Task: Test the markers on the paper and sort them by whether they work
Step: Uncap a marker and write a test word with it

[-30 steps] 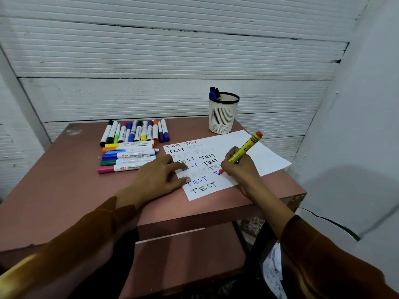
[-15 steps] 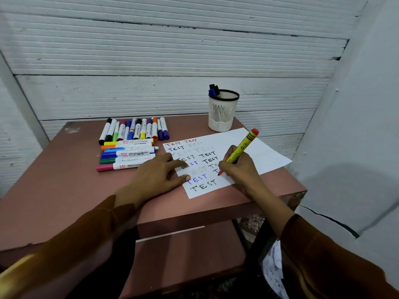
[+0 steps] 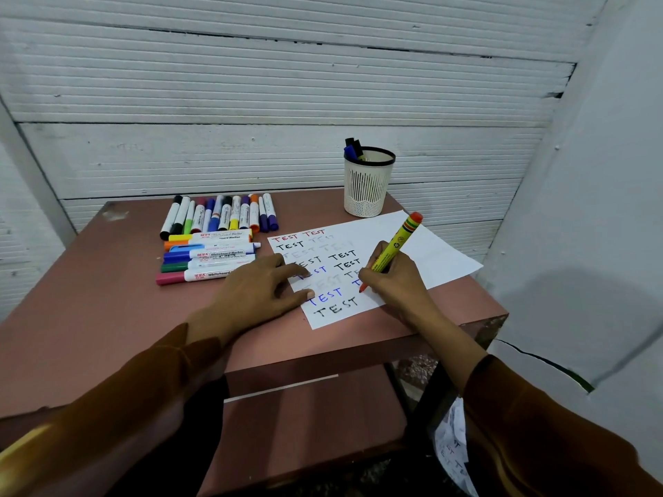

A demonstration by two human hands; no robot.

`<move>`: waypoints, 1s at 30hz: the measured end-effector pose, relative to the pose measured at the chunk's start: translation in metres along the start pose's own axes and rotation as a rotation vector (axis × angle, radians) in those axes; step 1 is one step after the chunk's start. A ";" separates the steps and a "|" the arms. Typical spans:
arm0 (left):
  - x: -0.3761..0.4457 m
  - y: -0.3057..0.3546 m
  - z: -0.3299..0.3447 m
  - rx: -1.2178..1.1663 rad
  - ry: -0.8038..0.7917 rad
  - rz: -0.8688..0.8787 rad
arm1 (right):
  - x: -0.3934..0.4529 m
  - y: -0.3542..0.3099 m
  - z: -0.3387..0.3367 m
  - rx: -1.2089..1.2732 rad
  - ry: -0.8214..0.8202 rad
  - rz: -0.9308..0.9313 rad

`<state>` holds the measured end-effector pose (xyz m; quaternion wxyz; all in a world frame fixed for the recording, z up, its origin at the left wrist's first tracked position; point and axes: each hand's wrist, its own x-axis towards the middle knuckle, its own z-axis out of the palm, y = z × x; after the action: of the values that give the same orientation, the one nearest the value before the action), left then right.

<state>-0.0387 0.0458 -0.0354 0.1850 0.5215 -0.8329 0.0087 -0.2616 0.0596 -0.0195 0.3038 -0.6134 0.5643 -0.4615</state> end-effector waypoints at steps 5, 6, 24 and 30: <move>0.000 0.000 0.000 -0.003 -0.011 -0.006 | 0.001 0.001 0.001 -0.008 0.018 -0.007; 0.000 0.000 0.000 -0.003 -0.011 -0.005 | 0.001 0.002 0.001 -0.007 0.030 -0.004; 0.001 0.000 0.000 -0.007 -0.019 -0.005 | 0.002 0.004 -0.001 0.039 0.044 0.029; 0.001 0.000 -0.001 0.000 -0.033 0.000 | 0.002 0.002 -0.001 0.038 0.039 0.022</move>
<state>-0.0386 0.0448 -0.0344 0.1712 0.5218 -0.8357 0.0002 -0.2639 0.0574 -0.0207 0.3094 -0.5920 0.5680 -0.4808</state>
